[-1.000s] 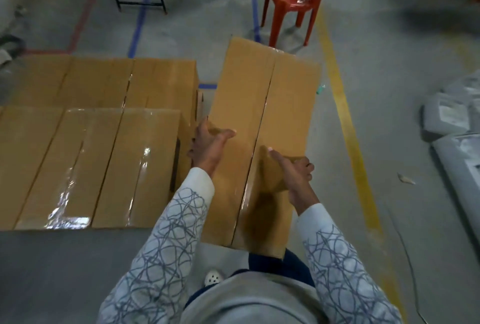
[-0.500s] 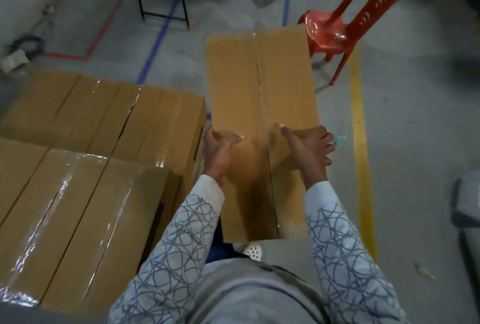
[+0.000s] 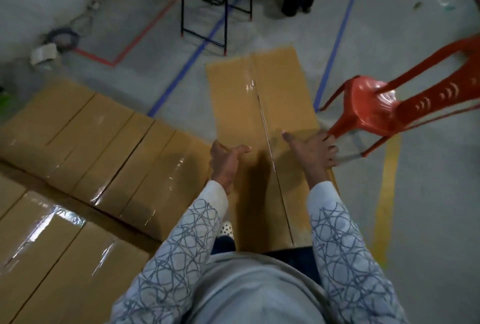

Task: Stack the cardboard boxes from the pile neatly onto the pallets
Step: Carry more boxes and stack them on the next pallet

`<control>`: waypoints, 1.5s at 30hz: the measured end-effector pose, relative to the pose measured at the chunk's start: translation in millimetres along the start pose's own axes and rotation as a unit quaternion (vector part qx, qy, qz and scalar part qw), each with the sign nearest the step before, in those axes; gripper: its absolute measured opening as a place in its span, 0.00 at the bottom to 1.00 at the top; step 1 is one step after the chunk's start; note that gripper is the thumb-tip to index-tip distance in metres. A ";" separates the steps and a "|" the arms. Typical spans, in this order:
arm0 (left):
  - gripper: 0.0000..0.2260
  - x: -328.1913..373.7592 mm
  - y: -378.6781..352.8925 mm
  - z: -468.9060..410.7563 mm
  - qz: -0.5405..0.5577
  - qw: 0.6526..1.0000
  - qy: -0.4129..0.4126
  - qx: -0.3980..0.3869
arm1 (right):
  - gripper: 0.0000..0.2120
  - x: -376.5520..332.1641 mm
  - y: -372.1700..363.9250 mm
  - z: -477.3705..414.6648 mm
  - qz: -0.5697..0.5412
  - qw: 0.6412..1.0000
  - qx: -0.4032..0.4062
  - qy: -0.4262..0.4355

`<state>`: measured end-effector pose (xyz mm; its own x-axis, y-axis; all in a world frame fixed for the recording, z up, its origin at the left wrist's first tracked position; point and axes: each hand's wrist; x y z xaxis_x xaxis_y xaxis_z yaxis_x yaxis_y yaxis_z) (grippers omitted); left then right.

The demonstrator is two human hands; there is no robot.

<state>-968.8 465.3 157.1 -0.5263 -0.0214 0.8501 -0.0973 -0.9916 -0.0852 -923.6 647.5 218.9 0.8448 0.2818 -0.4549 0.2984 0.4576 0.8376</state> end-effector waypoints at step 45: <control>0.18 171.1 88.0 -256.4 0.453 0.364 0.089 0.809 | 0.58 -551.9 -381.1 29.6 0.377 0.334 -0.500 0.705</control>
<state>-1284.0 407.1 161.8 0.2160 -0.5675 0.7945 0.7338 0.6311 0.2513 -1490.4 292.6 159.7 -0.7456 0.4297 -0.5094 -0.6556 -0.3359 0.6762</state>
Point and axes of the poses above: each hand's wrist, its own z-axis away from the middle knuckle, its own y-axis out of the back of the hand, x = y × z, and after that the axes turned 1 degree about -y, right-handed
